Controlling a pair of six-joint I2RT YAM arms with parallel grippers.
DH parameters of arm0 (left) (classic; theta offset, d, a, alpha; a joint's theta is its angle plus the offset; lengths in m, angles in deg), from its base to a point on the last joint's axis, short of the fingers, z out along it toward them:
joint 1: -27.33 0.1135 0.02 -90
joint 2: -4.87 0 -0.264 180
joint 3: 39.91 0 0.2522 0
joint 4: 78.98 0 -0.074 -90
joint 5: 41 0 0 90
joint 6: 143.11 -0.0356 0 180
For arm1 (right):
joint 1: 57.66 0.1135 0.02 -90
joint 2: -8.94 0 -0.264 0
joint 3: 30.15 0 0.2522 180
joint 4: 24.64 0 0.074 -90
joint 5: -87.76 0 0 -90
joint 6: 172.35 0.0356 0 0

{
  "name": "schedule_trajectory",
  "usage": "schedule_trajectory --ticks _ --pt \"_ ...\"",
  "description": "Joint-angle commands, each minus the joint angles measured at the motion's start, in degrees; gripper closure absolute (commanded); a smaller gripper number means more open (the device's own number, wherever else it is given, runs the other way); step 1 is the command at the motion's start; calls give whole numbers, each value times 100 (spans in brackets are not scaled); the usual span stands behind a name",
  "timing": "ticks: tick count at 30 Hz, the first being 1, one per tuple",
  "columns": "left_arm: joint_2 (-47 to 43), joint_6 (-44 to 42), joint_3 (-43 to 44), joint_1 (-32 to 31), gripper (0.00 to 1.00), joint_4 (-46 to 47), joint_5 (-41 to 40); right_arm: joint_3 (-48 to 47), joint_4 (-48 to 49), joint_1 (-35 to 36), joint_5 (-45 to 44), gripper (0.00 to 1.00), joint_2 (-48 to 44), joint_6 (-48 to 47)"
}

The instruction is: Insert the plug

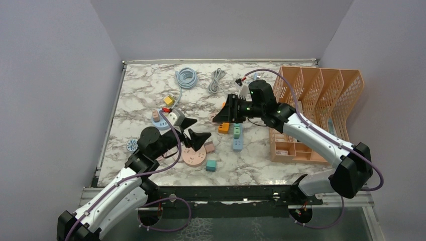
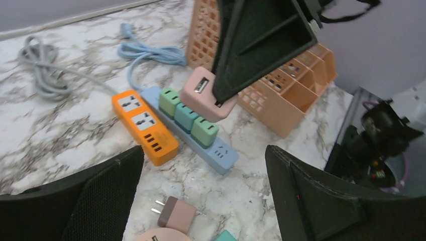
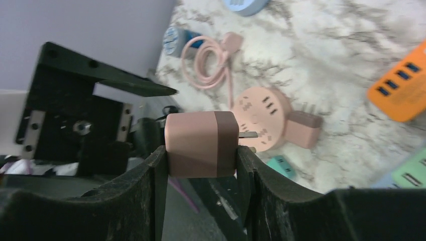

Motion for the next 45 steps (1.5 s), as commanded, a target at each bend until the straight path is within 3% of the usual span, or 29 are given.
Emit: schedule_trajectory --ticks 1,4,10,14,18,22,28,33,37,45 --pt "204 -764 80 14 8 861 1851 234 987 -3 1446 61 -326 452" --pt "383 -1009 232 14 8 869 2255 461 1557 -1 1880 61 -431 731" --pt "515 -1169 219 14 11 1240 2218 792 2160 2 2458 61 -597 1123" --pt "647 -1176 145 14 17 1524 2485 938 2325 -2 2649 61 -564 1285" --pt "729 -1323 64 14 27 1684 2523 1210 2994 -1 2815 61 -558 1696" --pt "705 -1362 23 12 38 1839 2384 1194 2896 2 2807 61 -498 1694" --pt "739 -1388 -44 6 64 1943 2231 1238 2979 -4 2763 59 -448 1874" --pt "748 -1509 -79 12 83 1976 2085 1150 2409 -1 2434 46 -365 1608" --pt "782 -1603 -214 14 85 1915 1964 780 1434 2 1756 32 -371 999" --pt "1299 -1304 145 5 85 1163 2050 -189 -117 36 734 34 -538 -613"
